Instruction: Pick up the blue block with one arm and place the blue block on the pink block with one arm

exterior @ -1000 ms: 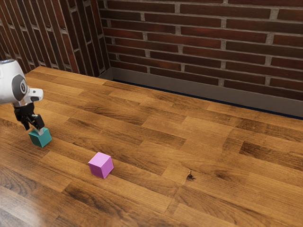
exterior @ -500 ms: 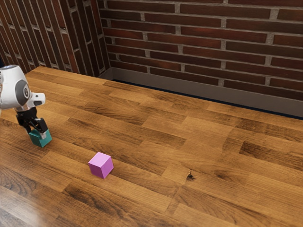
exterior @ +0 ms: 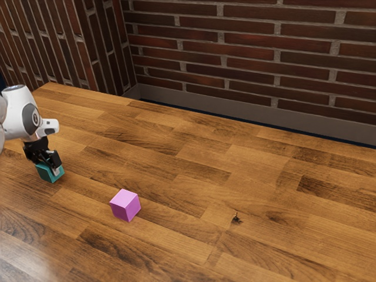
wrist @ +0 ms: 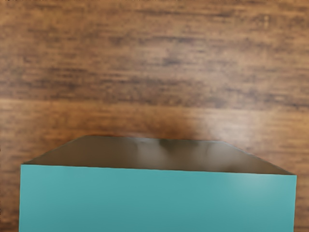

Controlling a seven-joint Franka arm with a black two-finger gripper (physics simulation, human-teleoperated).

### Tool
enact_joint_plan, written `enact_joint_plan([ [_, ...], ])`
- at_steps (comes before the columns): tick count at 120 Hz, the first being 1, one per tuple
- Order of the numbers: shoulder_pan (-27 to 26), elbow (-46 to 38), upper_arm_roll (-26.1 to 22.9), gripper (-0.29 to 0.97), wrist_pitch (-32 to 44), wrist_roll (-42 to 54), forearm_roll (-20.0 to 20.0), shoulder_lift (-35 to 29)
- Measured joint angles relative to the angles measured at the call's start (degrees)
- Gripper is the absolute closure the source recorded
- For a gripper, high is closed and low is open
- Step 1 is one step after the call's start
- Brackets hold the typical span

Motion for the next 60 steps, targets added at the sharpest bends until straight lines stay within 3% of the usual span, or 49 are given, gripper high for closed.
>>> enact_joint_plan([
  [60,0.0,0.1,0.0,0.31,0.9,-0.4,0.4,-0.3],
])
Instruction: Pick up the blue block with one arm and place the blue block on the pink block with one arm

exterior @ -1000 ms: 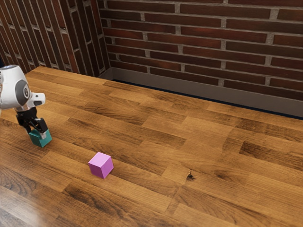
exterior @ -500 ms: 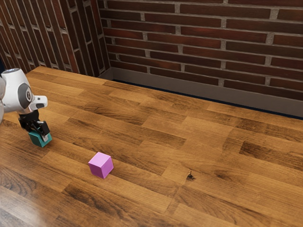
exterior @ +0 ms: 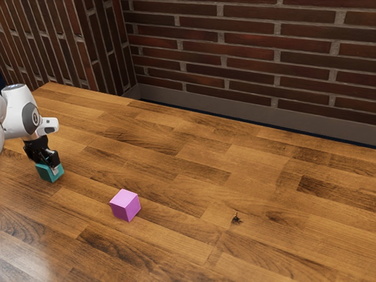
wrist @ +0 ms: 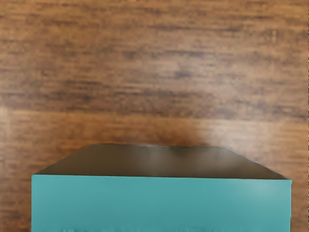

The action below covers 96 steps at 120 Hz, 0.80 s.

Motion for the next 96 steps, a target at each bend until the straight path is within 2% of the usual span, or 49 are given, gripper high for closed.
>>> enact_joint_plan([
  [18,0.0,-0.2,0.0,0.33,-0.5,-0.3,0.3,-2.5],
  [26,-0.4,-2.2,-0.5,0.33,-1.5,-0.4,0.4,-7.0],
  [34,-1.0,-7.6,-2.5,0.32,-2.2,-0.6,0.6,-14.2],
  [42,-4.5,-14.2,-3.6,0.32,-2.7,-1.0,1.2,-21.3],
  [49,-10.3,-18.7,-3.9,0.32,-2.9,-1.8,2.0,-25.4],
  [58,-16.7,-21.3,-4.0,0.33,-3.1,-3.4,3.4,-27.1],
  [67,-20.5,-22.9,-4.1,0.33,-3.3,-5.5,4.6,-27.9],
  [96,-23.7,-27.5,-4.4,0.33,-3.8,-15.4,5.9,-30.7],
])
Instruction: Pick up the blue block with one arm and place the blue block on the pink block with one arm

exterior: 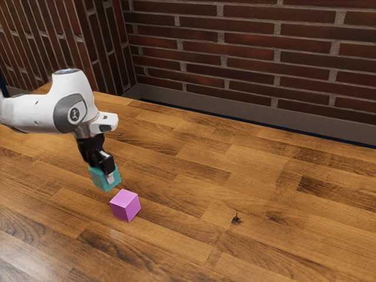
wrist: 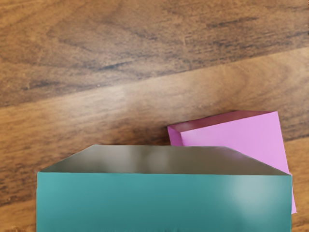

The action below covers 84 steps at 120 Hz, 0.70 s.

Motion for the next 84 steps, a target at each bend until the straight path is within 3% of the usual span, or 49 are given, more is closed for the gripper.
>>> enact_joint_plan([
  [84,-4.7,-2.7,-0.3,0.32,5.7,-20.8,2.0,-0.1],
])
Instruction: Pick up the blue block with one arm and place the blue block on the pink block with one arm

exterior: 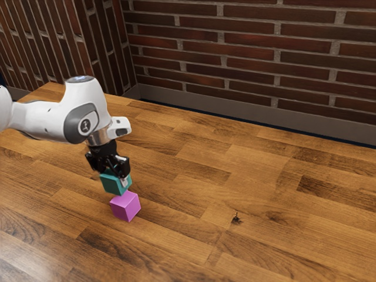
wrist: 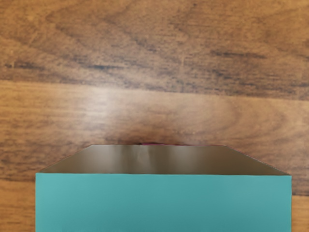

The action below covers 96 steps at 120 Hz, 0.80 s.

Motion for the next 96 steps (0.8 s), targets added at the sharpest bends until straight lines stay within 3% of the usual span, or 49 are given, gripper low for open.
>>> enact_joint_plan([
  [31,-2.5,-3.0,-0.1,0.33,2.2,-3.9,0.5,-1.2],
  [62,-1.4,-3.5,-0.2,0.33,3.4,-6.1,4.6,-1.8],
  [96,-0.5,-3.6,-0.5,0.33,4.2,-7.8,5.1,-1.5],
])
